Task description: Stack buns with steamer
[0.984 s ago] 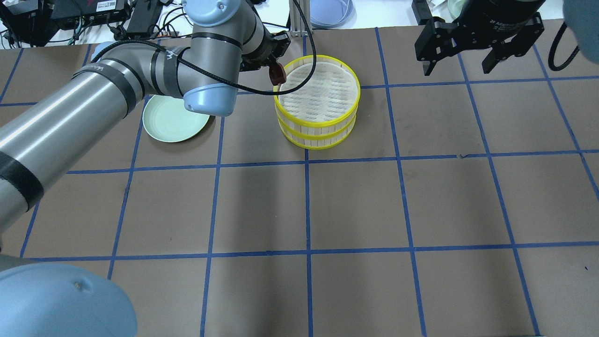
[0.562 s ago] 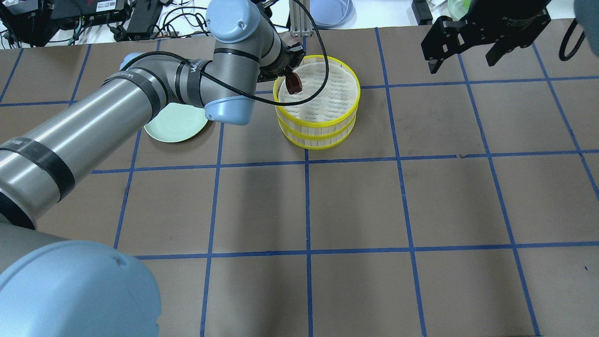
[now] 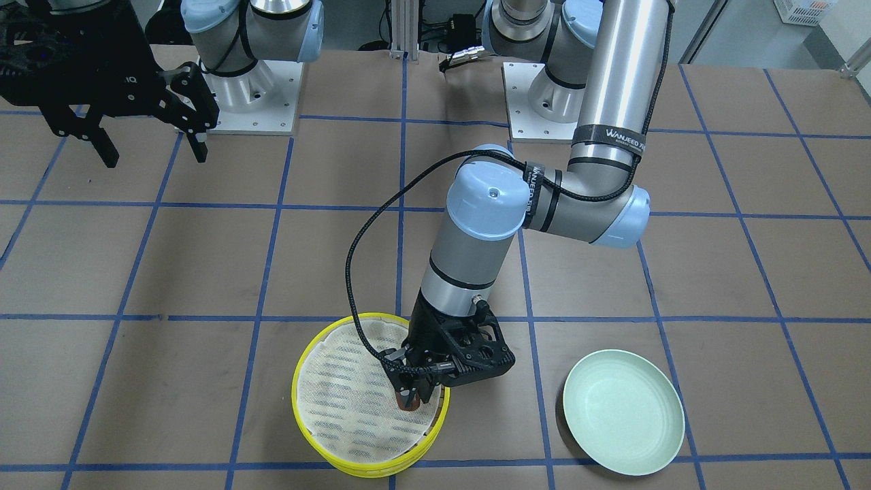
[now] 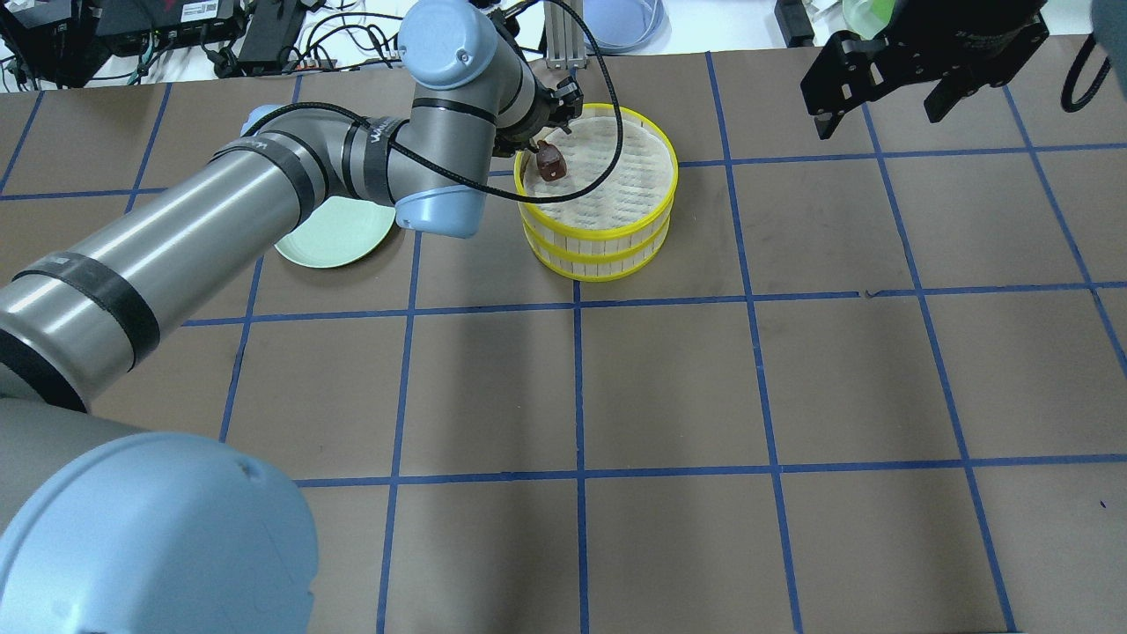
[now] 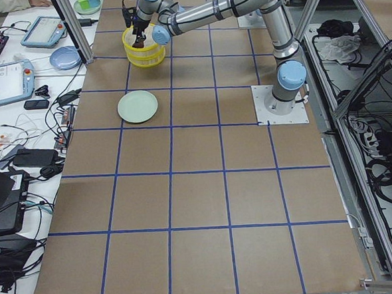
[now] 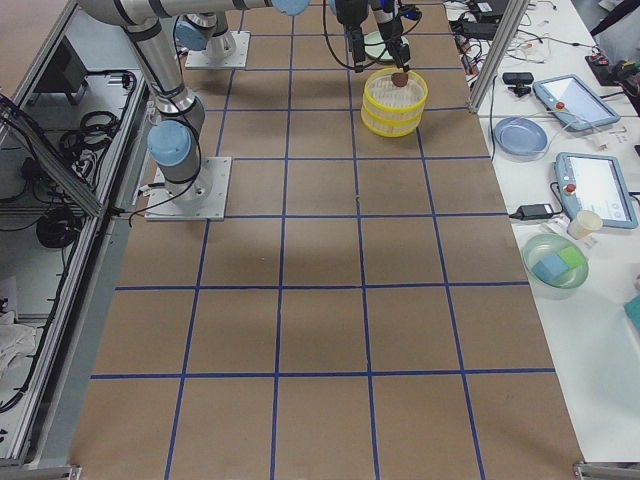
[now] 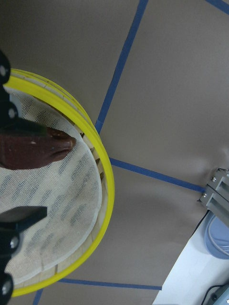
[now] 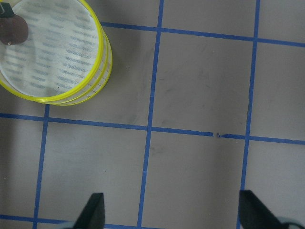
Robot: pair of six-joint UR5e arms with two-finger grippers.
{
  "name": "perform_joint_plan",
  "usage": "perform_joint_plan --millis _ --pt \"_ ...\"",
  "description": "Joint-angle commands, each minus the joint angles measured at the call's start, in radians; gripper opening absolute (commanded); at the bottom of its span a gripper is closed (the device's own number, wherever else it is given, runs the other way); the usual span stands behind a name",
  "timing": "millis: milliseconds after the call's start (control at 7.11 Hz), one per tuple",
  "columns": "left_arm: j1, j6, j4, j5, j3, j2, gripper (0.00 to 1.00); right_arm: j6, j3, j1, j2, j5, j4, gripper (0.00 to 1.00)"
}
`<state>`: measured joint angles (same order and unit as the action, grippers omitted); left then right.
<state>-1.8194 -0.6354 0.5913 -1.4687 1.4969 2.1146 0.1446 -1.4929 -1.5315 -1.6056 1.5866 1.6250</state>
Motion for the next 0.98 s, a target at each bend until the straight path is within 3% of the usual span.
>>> perform_joint_plan --millis 0,281,422,562,844 --pt "0.021 0.124 0.133 -0.013 -0.036 -0.062 1.0 0.001 -0.001 0.001 -0.002 0.012 -0.001 1.0" --pt "0.127 0.425 0.415 -0.022 -0.069 -0.177 1.0 0.001 0.002 0.001 -0.005 0.021 0.001 1.0" --pt "0.162 0.506 0.568 -0.176 -0.069 -0.233 1.0 0.0 0.003 -0.007 -0.022 0.013 0.001 1.0" --pt "0.181 0.535 0.684 -0.238 -0.069 -0.281 1.0 -0.002 0.0 -0.021 -0.034 0.009 -0.007 1.0" --pt "0.218 0.568 0.867 -0.239 -0.067 -0.372 1.0 -0.031 0.017 -0.055 -0.014 0.006 0.009 1.0"
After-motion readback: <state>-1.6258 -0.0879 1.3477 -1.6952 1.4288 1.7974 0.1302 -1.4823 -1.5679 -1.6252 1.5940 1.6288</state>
